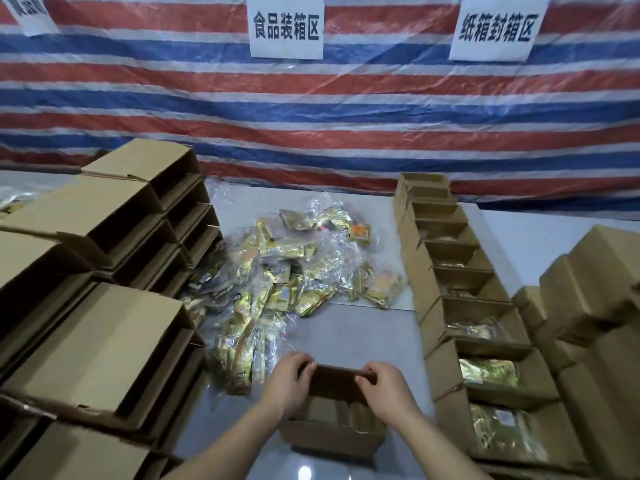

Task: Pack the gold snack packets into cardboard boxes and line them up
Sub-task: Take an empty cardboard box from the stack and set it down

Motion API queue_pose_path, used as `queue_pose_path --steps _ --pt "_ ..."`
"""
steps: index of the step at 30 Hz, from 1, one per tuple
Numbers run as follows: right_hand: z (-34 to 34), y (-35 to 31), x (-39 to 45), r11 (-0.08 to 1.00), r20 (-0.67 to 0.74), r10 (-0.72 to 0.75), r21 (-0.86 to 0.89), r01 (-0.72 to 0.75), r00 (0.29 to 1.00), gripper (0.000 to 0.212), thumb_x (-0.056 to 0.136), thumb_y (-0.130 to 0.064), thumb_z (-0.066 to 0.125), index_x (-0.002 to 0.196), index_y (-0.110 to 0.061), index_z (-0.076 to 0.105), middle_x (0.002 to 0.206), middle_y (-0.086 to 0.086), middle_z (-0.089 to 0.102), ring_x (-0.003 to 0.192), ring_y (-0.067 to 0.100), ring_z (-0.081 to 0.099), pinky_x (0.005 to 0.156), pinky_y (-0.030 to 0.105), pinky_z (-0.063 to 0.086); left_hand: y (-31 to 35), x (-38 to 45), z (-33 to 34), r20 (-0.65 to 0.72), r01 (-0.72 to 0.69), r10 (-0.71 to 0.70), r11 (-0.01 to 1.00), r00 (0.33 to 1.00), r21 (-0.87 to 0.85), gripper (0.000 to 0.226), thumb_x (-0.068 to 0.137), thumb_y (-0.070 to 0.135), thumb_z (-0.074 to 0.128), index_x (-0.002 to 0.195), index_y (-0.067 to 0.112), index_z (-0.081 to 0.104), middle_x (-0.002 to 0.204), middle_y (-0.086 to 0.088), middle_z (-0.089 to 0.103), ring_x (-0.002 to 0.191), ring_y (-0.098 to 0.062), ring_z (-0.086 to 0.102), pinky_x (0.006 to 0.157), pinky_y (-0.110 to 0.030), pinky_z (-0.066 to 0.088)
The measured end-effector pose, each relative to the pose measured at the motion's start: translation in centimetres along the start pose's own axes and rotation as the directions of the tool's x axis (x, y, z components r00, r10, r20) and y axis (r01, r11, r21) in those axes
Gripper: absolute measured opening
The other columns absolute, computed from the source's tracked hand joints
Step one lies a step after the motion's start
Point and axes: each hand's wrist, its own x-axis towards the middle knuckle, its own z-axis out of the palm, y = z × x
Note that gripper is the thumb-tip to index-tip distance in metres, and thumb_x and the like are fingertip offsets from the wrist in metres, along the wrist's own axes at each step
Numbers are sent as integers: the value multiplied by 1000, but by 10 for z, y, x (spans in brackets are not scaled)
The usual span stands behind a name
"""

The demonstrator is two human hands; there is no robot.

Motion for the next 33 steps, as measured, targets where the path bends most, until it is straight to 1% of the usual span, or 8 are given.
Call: queue_pose_path --steps 4,10,16,22,25,28,31,33 --pt "24 15 4 999 4 37 18 -37 999 7 96 -26 61 91 -22 59 102 0 58 89 12 53 78 19 39 -16 2 20 2 19 -19 1000 1000 2 21 100 22 49 98 11 67 100 -5 63 98 -18 55 87 -25 39" --pt "48 25 -2 999 -20 44 10 -44 999 3 101 -30 50 100 -27 49 106 -4 47 90 11 50 79 19 37 -35 -2 38 -74 13 -16 999 997 -38 17 98 21 51 93 15 66 93 0 60 92 -15 54 77 -17 33" --pt "48 33 -2 1000 -27 -2 2 2 1000 13 95 -22 60 104 -14 60 103 3 55 97 20 56 84 23 40 -43 -7 41 -77 16 -21 998 997 -60 17 99 23 51 100 13 65 99 -1 58 89 -8 49 79 -14 32" --pt "54 32 -6 1000 -68 3 -29 -5 998 9 95 -28 58 92 -30 50 92 -11 49 77 1 48 64 11 35 -48 -8 46 -100 21 -25 999 995 -44 18 99 27 49 100 17 64 98 4 55 91 -12 54 78 -15 33" --pt "55 32 -9 999 -78 7 -33 -10 997 9 95 -29 57 92 -30 49 92 -12 47 76 0 47 62 9 34 -49 -10 48 -94 3 -9 998 995 -60 17 98 26 51 100 16 64 98 4 55 94 -14 55 80 -17 35" --pt "53 32 -10 1000 -66 19 -20 -20 998 7 93 -33 56 97 -28 53 96 -11 49 83 5 51 69 18 39 -47 -10 44 -81 52 -68 982 994 -184 16 98 32 52 106 22 62 104 8 58 99 -7 56 88 -21 42" --pt "50 30 -9 1000 -69 15 -1 -15 998 14 91 -37 52 101 -29 59 101 -17 52 93 7 55 84 26 46 -47 8 23 -148 115 -179 925 973 -363 15 98 33 50 110 27 57 109 8 60 108 -10 56 89 -24 41" --pt "46 25 -6 1000 -109 -6 2 6 994 20 93 -39 49 101 -28 63 102 -19 53 96 7 55 90 28 46 -53 31 3 -212 146 -219 938 952 -315 24 98 29 49 117 17 59 115 0 61 112 -18 56 93 -31 44"
